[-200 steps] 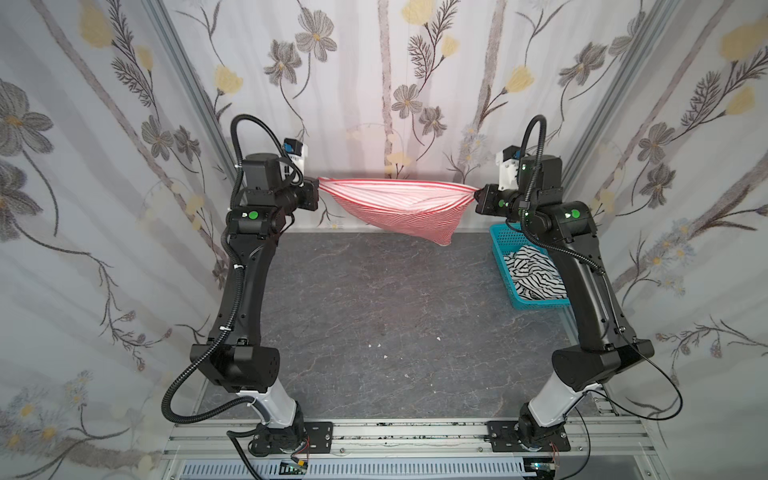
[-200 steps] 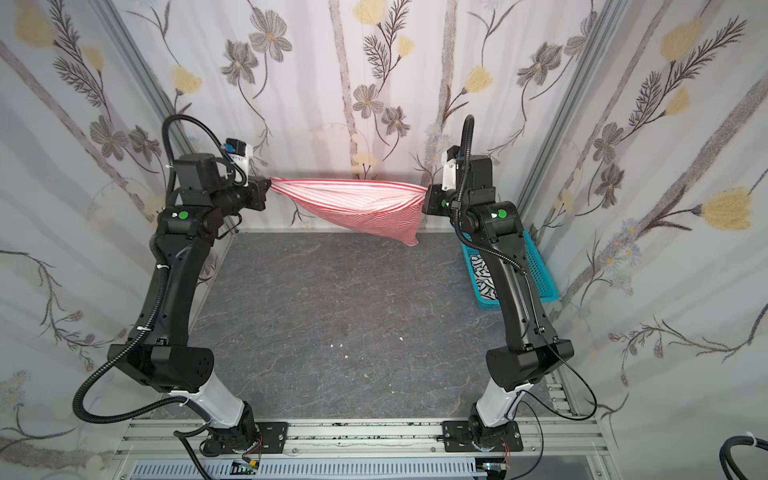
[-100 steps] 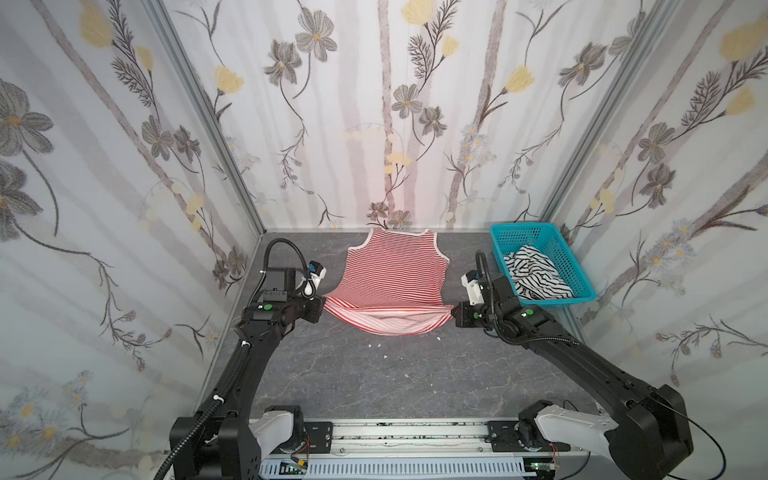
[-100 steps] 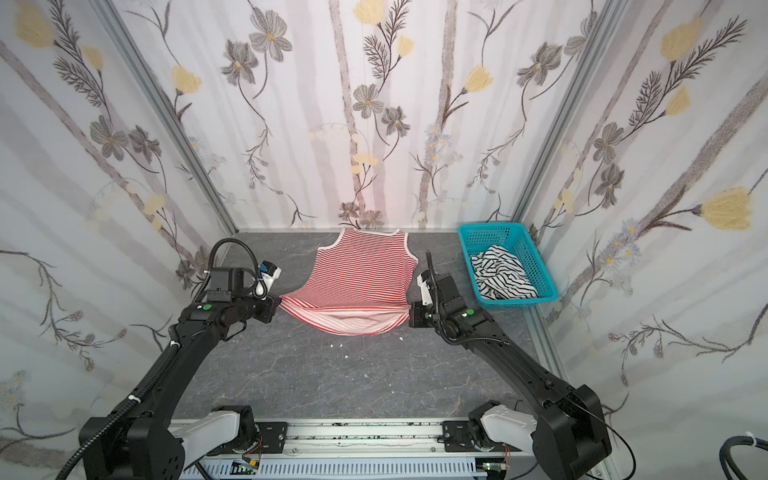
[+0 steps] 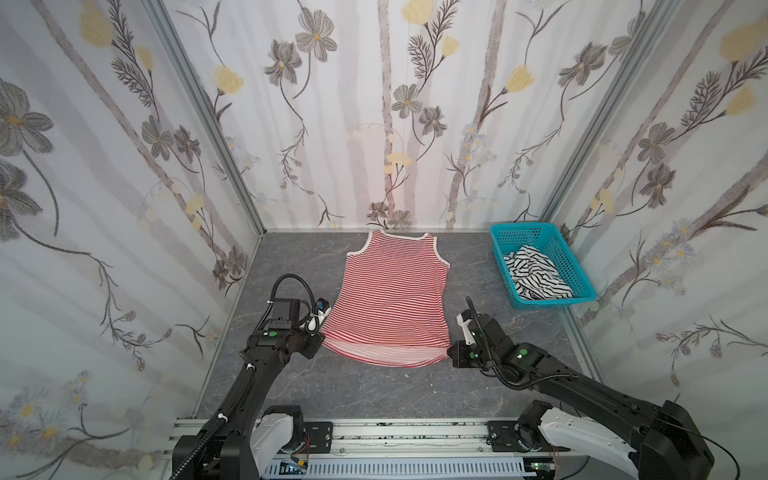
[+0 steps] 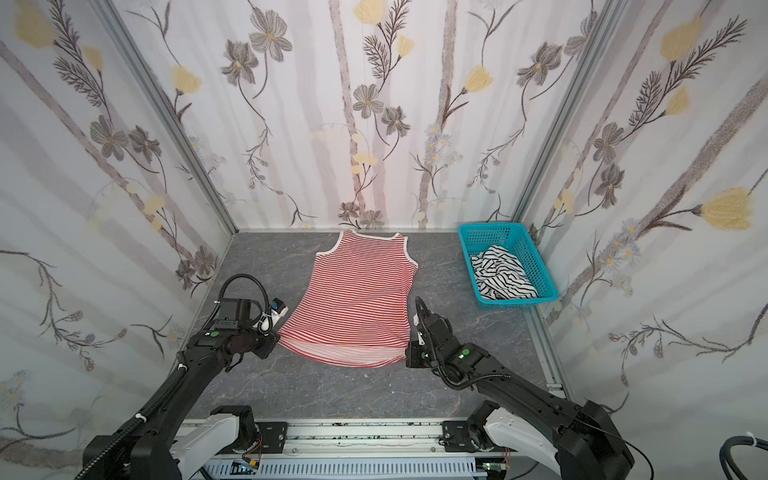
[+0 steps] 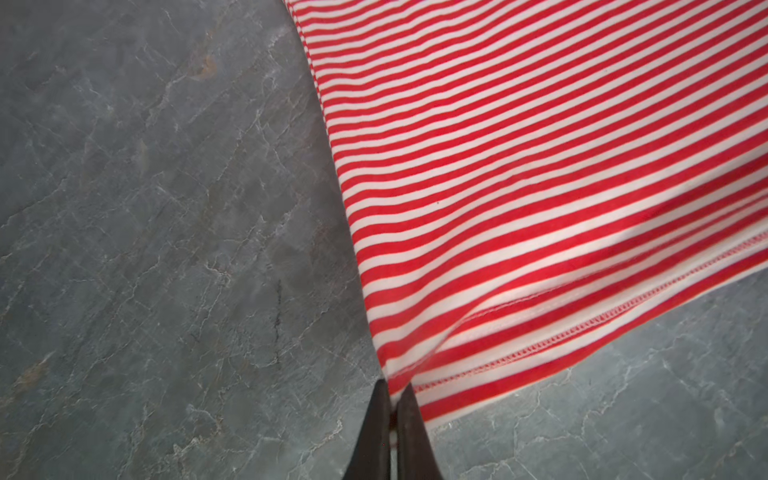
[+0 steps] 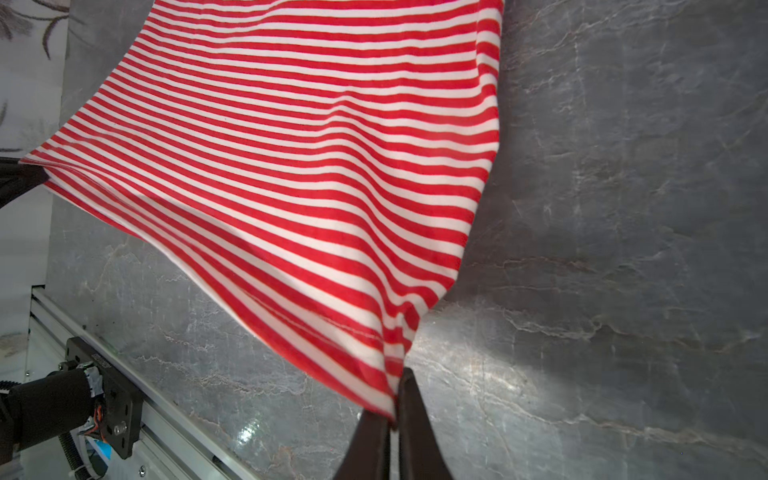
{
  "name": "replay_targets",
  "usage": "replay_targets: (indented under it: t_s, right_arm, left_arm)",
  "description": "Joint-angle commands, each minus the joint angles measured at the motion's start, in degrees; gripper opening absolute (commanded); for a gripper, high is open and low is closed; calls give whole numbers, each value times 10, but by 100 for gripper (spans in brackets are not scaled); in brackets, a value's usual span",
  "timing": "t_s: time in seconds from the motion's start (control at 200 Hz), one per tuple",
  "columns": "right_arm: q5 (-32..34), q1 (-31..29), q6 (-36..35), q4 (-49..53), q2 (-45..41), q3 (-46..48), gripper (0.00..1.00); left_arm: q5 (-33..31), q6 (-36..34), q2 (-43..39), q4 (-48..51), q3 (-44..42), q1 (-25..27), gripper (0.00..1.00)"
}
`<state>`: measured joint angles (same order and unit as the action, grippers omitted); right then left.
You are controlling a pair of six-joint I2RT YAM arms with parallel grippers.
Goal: Fold and stack the tank tops
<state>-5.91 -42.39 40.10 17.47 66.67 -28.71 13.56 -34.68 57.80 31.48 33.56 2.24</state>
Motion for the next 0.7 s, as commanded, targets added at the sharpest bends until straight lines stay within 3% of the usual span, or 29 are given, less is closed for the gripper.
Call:
replay_targets:
  t_s: [0.0, 0.235, 0.395, 0.57, 0.695]
  right_arm:
    - [37, -28, 34, -8, 13, -2, 8]
    - [87, -95, 45, 43, 55, -13, 12]
    - [111, -133, 47, 90, 53, -20, 31]
    - [119, -139, 45, 132, -14, -20, 42]
    - [140, -132, 59, 123, -50, -25, 46]
  left_arm:
    - [-7, -37, 4, 7, -12, 0, 0]
    - [-25, -64, 0, 8, -43, 0, 0]
    - [-47, -73, -12, 10, -55, 0, 0]
    - [-72, -91, -28, 23, -52, -1, 0]
    - [-66, -99, -28, 40, -32, -4, 17]
